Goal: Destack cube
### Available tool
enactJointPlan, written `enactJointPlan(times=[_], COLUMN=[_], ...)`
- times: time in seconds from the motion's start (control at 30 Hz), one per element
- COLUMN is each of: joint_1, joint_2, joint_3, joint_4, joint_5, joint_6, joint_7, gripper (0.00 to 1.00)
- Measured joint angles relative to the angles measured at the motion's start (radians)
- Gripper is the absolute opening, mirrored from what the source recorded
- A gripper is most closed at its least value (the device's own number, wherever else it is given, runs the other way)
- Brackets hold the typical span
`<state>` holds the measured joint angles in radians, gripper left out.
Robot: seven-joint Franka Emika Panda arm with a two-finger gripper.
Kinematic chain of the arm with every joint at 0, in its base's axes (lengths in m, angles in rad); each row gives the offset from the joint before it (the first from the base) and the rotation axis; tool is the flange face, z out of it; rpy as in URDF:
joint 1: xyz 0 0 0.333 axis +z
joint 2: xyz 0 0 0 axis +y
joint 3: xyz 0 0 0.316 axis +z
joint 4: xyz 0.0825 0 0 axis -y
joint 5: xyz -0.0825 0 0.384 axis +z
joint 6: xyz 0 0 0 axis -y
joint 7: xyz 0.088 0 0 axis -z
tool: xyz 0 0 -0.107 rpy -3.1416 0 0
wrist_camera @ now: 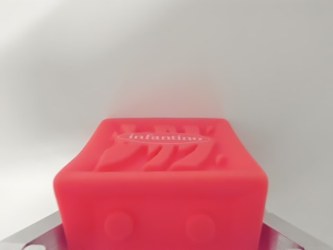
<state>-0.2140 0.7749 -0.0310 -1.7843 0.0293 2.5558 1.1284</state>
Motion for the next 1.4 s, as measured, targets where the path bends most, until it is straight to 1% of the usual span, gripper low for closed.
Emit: enactJointPlan(times=[0.13, 0.17, 1.4], joint_1=[0.000, 0.000, 0.000], joint_2=[0.001, 0.001, 0.006], joint_3=[0.000, 0.000, 0.000], joint_4=[0.001, 0.001, 0.002], joint_5=[0.000, 0.000, 0.000], joint_6=[0.001, 0.001, 0.003], joint_7=[0.000, 0.000, 0.000], gripper=[0.00, 1.00, 1.00])
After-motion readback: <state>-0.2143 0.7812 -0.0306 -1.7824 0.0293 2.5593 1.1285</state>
